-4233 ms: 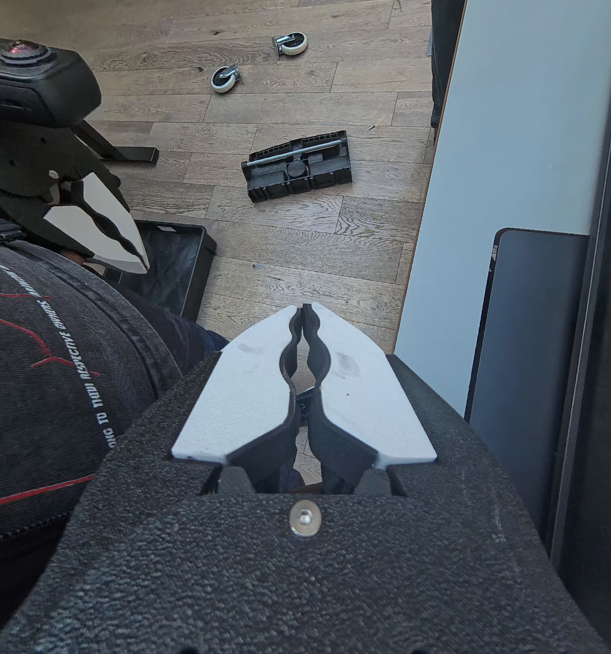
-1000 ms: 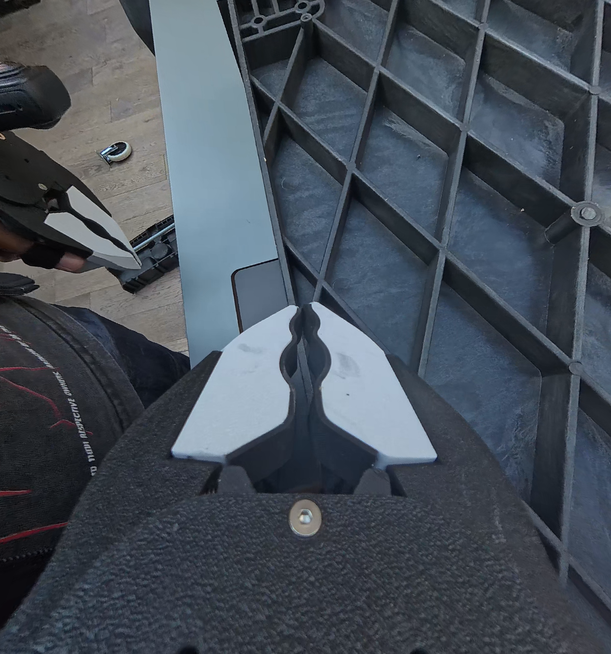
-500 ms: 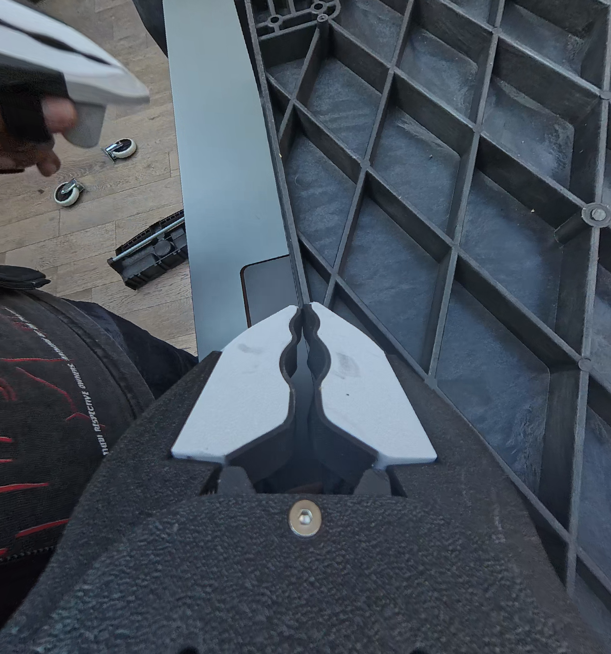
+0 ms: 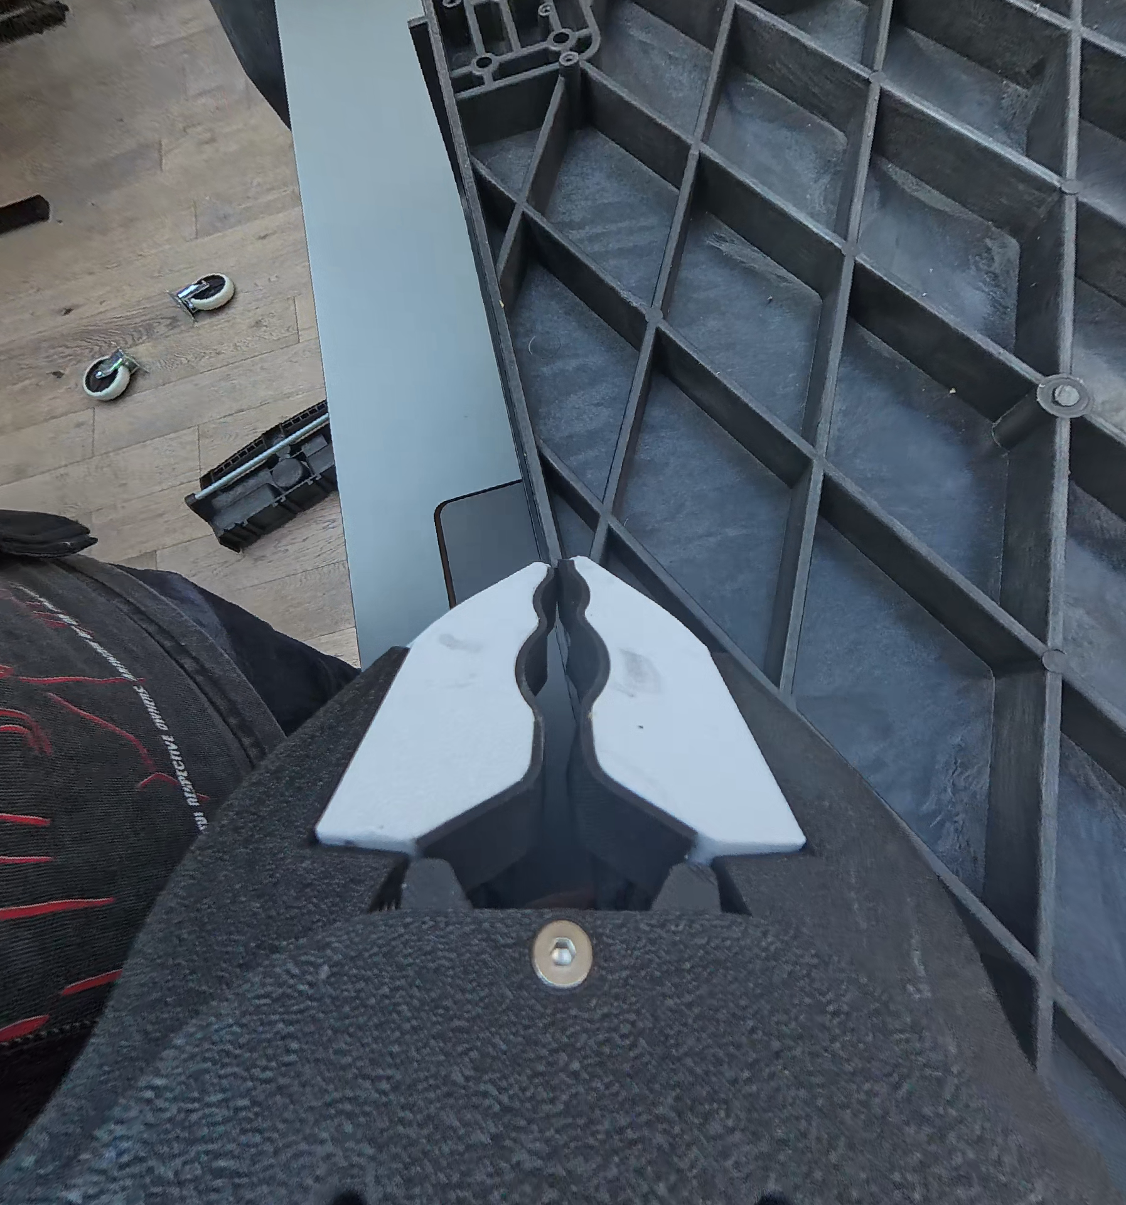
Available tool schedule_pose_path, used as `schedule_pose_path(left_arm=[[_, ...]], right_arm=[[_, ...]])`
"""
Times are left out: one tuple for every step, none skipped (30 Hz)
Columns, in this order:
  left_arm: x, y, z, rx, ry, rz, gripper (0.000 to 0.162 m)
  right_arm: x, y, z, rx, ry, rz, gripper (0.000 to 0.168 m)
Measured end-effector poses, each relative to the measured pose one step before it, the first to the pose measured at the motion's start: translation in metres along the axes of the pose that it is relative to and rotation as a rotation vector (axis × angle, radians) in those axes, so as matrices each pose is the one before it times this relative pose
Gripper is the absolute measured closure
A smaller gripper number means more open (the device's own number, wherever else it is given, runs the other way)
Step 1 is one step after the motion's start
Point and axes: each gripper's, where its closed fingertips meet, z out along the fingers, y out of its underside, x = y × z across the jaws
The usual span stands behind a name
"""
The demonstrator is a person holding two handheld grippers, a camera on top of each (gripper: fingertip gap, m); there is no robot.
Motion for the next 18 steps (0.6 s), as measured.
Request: schedule_pose_path(left_arm=[[0.00044,-0.00457,0.00336,0.0036,-0.0385,0.0867,0.106],[-0.00008,-0.00755,0.00257,0.0307,-0.0199,0.0114,0.104],[-0.00053,-0.00687,0.00299,0.0316,0.0025,-0.0458,0.102],[-0.00026,-0.00529,0.00365,0.0127,0.0072,-0.0339,0.095],[0.00136,-0.00404,0.00422,-0.0065,0.0023,0.0311,0.091],[0.00175,-0.00503,0.00380,-0.0023,-0.0088,0.0775,0.090],[0.00015,-0.00755,0.00347,0.0169,-0.0192,0.0638,0.090],[-0.00165,-0.00836,0.00343,0.0251,-0.0160,0.0046,0.090],[-0.00176,-0.00736,0.00376,0.0231,0.0001,-0.0407,0.090],[-0.00069,-0.00534,0.00417,0.0086,0.0081,-0.0346,0.091],[0.00033,-0.00304,0.00420,-0.0057,0.0075,-0.0064,0.092],[0.00158,-0.00074,0.00410,-0.0140,0.0089,0.0124,0.096],[0.00213,0.00103,0.00382,-0.0208,0.0101,0.0106,0.099],[0.00335,0.00145,0.00346,-0.0184,0.0171,0.0000,0.101],[0.00447,0.00115,0.00275,-0.0132,0.0230,-0.0051,0.104],[0.00443,0.00126,0.00251,-0.0070,0.0213,-0.0063,0.107],[0.00367,0.00151,0.00245,-0.0041,0.0157,-0.0108,0.108],[0.00261,0.00208,0.00246,-0.0051,0.0114,-0.0187,0.109]], right_arm=[[0.00082,-0.00018,0.00006,0.0008,0.0042,0.0019,0.168],[0.00094,-0.00072,0.00005,0.0022,0.0036,0.0036,0.168],[0.00119,-0.00123,-0.00005,0.0029,0.0042,0.0025,0.168],[0.00147,-0.00179,0.00011,0.0034,0.0059,0.0003,0.168],[0.00188,-0.00260,-0.00018,0.0050,0.0074,-0.0014,0.168],[0.00225,-0.00395,-0.00049,0.0069,0.0083,-0.0011,0.168],[0.00233,-0.00568,-0.00100,0.0115,0.0086,-0.0012,0.168],[0.00262,-0.00732,-0.00121,0.0148,0.0088,-0.0011,0.168],[0.00294,-0.00886,-0.00141,0.0173,0.0096,-0.0033,0.168],[0.00394,-0.01058,-0.00151,0.0210,0.0132,-0.0077,0.168],[0.00511,-0.01199,-0.00140,0.0225,0.0164,-0.0108,0.168],[0.00630,-0.01341,-0.00114,0.0234,0.0171,-0.0144,0.168],[0.00851,-0.01502,-0.00110,0.0262,0.0220,-0.0146,0.168],[0.01070,-0.01622,-0.00065,0.0285,0.0245,-0.0105,0.168],[0.01220,-0.01681,0.00024,0.0280,0.0241,-0.0044,0.168],[0.01286,-0.01753,0.00109,0.0260,0.0222,0.0003,0.168],[0.01156,-0.01871,0.00162,0.0285,0.0154,-0.0063,0.168],[0.00793,-0.01909,0.00192,0.0304,-0.0015,-0.0233,0.168]])
